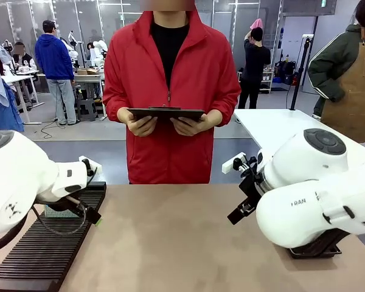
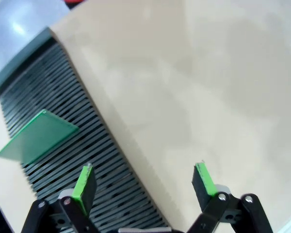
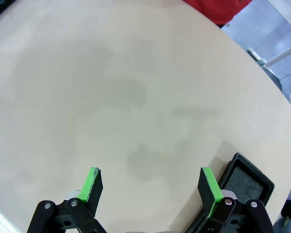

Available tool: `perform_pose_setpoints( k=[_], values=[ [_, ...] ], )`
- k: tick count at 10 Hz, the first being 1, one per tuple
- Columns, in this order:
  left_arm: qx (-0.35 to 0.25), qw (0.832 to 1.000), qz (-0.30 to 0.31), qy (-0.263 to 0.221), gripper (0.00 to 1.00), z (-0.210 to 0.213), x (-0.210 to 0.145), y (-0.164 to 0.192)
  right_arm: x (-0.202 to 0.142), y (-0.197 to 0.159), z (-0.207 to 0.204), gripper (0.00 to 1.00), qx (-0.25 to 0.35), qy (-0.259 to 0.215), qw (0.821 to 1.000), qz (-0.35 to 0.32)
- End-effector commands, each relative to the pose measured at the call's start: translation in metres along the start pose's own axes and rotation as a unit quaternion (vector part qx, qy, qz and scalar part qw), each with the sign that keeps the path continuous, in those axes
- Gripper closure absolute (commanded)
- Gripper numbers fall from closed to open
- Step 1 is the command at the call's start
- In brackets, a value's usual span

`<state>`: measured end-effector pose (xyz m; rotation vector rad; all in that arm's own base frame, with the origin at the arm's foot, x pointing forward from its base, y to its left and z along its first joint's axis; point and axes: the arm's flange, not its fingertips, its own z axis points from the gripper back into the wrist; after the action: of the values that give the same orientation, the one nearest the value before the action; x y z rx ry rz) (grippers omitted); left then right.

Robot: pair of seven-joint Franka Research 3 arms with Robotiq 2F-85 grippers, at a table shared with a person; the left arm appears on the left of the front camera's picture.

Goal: Inspect the PCB.
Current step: Pick up the Blank PCB and present it to the human.

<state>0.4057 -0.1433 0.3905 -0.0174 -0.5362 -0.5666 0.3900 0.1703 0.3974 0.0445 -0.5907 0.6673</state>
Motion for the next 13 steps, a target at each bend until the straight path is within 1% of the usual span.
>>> perform_pose_setpoints(
  k=[1,2,3,4,5,6,7,8,9,10,11,12,13],
  values=[
    [-0.017,0.998,0.035,0.051,0.00,0.044,0.019,0.000,0.014,-0.019,0.046,0.00,0.045,0.020,0.999,-0.004],
    [-0.045,0.996,0.048,0.058,0.00,0.063,0.023,0.003,0.019,-0.029,0.068,0.00,0.068,0.042,0.997,-0.021],
    [-0.114,0.989,0.075,0.052,0.00,0.088,0.023,0.009,0.018,-0.039,0.095,0.00,0.126,0.039,0.990,-0.045],
    [-0.192,0.975,0.104,0.032,0.00,0.112,0.019,0.020,0.010,-0.053,0.114,0.00,0.192,0.037,0.978,-0.069],
    [-0.265,0.956,0.123,0.032,0.00,0.132,0.008,0.032,-0.004,-0.068,0.129,0.00,0.256,0.024,0.959,-0.118],
    [-0.326,0.937,0.124,0.001,0.00,0.148,-0.006,0.044,-0.024,-0.085,0.142,0.00,0.307,0.008,0.938,-0.158],
    [-0.386,0.912,0.132,-0.041,0.00,0.163,-0.026,0.062,-0.044,-0.099,0.151,0.00,0.346,-0.011,0.919,-0.191],
    [-0.429,0.888,0.147,-0.078,0.00,0.173,-0.051,0.080,-0.070,-0.113,0.161,0.00,0.389,-0.039,0.893,-0.221],
    [-0.468,0.857,0.182,-0.111,0.00,0.180,-0.080,0.097,-0.102,-0.125,0.172,0.00,0.433,-0.058,0.864,-0.249],
    [-0.476,0.838,0.221,-0.149,0.00,0.182,-0.105,0.113,-0.132,-0.137,0.180,0.00,0.458,-0.074,0.842,-0.276],
    [-0.478,0.824,0.240,-0.187,0.00,0.181,-0.133,0.126,-0.164,-0.148,0.185,0.00,0.460,-0.093,0.830,-0.302],
    [-0.473,0.816,0.258,-0.211,0.00,0.181,-0.167,0.141,-0.207,-0.155,0.193,0.00,0.464,-0.124,0.808,-0.342],
    [-0.457,0.809,0.285,-0.236,0.00,0.188,-0.207,0.157,-0.234,-0.160,0.196,0.00,0.454,-0.146,0.798,-0.368]
  ],
)
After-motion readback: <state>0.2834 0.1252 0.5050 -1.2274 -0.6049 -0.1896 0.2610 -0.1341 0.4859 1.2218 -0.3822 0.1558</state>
